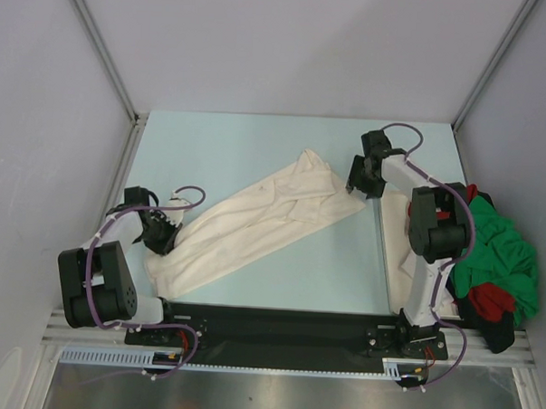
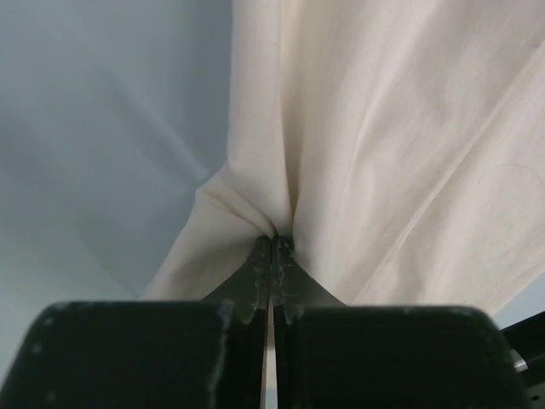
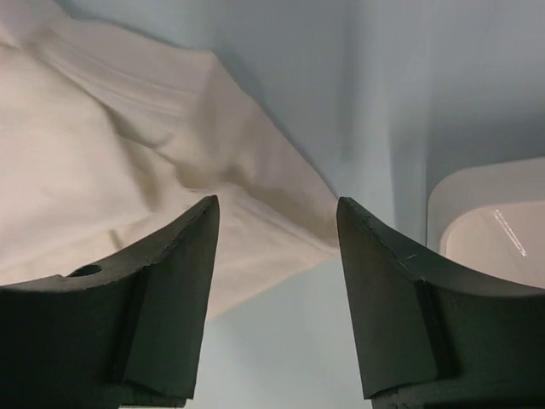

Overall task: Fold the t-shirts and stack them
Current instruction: Fold the tshirt

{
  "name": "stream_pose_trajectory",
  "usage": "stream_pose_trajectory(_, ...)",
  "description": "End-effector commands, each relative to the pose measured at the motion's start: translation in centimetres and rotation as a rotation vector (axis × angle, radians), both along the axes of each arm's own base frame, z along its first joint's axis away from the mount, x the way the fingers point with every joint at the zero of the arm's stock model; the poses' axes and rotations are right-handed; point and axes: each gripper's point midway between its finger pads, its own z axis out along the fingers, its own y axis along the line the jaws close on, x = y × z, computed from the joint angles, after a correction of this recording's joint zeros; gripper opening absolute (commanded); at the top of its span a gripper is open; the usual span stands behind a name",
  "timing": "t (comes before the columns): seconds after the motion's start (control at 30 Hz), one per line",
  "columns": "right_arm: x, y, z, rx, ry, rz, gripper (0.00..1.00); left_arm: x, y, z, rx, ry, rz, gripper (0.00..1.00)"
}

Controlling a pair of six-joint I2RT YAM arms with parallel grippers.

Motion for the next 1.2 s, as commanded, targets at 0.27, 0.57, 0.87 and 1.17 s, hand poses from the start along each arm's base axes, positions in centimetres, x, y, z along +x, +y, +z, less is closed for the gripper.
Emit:
stream_pose_trajectory(0.27,-0.6,-0.1,-4.8,-0.008,0.090,0.030,0.22,-2.5,-2.3,-0.7,-0.114,0.090,-0.029,0.00)
stream_pose_trajectory(0.57,10.0,0.5,-3.6,0.154,-0.062,0.010,0.00,-3.6,-11.1,0.0,-0.212,0.106,-0.352,0.01)
stream_pose_trajectory(0.87,20.8,4.2,-1.2,0.362,-0.291,0.007,0.00,-3.4,-20.6,1.7,-0.309,0.115,-0.592,0.04)
stream_pose_trajectory(1.17,25.6,5.3,2.2,0.437,-0.513,-0.089,0.04,-7.0,-28.2,2.2,-0.367,0.157,-0.819,0.13)
